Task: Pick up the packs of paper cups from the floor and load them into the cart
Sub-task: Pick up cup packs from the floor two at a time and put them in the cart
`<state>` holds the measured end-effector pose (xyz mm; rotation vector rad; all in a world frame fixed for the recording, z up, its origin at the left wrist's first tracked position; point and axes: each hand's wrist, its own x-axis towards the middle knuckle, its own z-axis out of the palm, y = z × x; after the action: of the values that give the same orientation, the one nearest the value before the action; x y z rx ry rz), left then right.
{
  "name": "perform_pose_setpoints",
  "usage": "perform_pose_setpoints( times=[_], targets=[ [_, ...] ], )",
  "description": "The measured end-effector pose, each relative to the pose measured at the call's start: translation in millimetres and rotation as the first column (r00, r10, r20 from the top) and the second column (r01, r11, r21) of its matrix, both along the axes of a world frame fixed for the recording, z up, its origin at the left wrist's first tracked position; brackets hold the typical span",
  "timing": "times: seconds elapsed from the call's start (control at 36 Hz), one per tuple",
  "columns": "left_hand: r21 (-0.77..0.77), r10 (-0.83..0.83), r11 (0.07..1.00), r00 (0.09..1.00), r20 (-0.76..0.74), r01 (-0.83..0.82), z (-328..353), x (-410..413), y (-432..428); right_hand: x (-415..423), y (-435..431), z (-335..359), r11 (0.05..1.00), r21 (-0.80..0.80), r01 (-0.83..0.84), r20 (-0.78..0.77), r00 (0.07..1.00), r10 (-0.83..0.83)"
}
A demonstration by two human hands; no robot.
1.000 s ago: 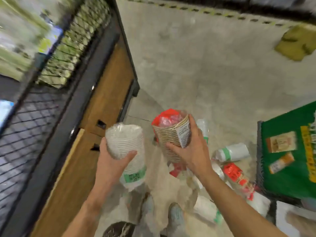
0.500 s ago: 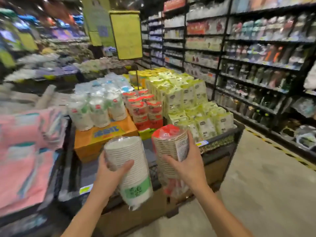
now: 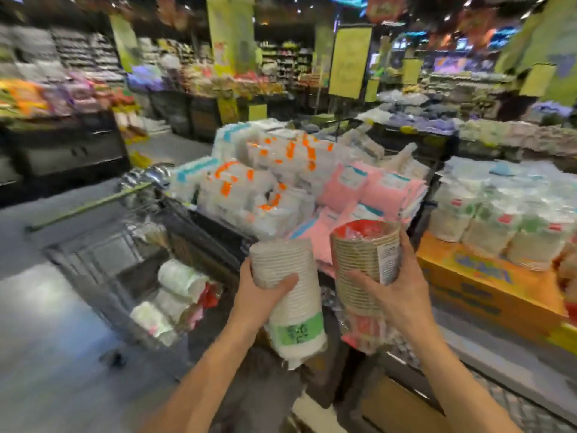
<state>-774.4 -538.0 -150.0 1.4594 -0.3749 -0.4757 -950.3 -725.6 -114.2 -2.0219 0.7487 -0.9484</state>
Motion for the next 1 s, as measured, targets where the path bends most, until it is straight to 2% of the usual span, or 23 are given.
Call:
perform_pose_setpoints(
  times=[0.11,0.22,0.39,0.5,0.81,1.0],
  targets=[
    [0.094,0.154,0.984,0.987,-0.054,-0.149,-9,70,74,101,41,-13,0.984,-0.014,-0.176,-0.011,0.984,0.176],
    [0.100,0.291,0.954,0.953,-0.089,-0.282,-23,134,150,199,94,-21,0.949,-0.023,-0.314,-0.027,0.949,0.313],
    [0.080,0.490,0.872,0.860,-0.145,-0.483,-48,223,240,326,165,-30,0.915,-0.005,-0.404,-0.132,0.907,0.400],
    [0.122,0.560,0.828,0.811,-0.168,-0.547,-61,272,273,384,188,-35,0.906,-0.001,-0.423,-0.159,0.895,0.418],
    [0.181,0.559,0.829,0.789,-0.255,-0.529,-97,353,249,484,162,-59,0.897,0.034,-0.440,-0.288,0.855,0.430],
    [0.186,0.588,0.807,0.728,-0.354,-0.561,-112,393,214,541,126,-75,0.882,0.094,-0.461,-0.312,0.828,0.466]
  ],
)
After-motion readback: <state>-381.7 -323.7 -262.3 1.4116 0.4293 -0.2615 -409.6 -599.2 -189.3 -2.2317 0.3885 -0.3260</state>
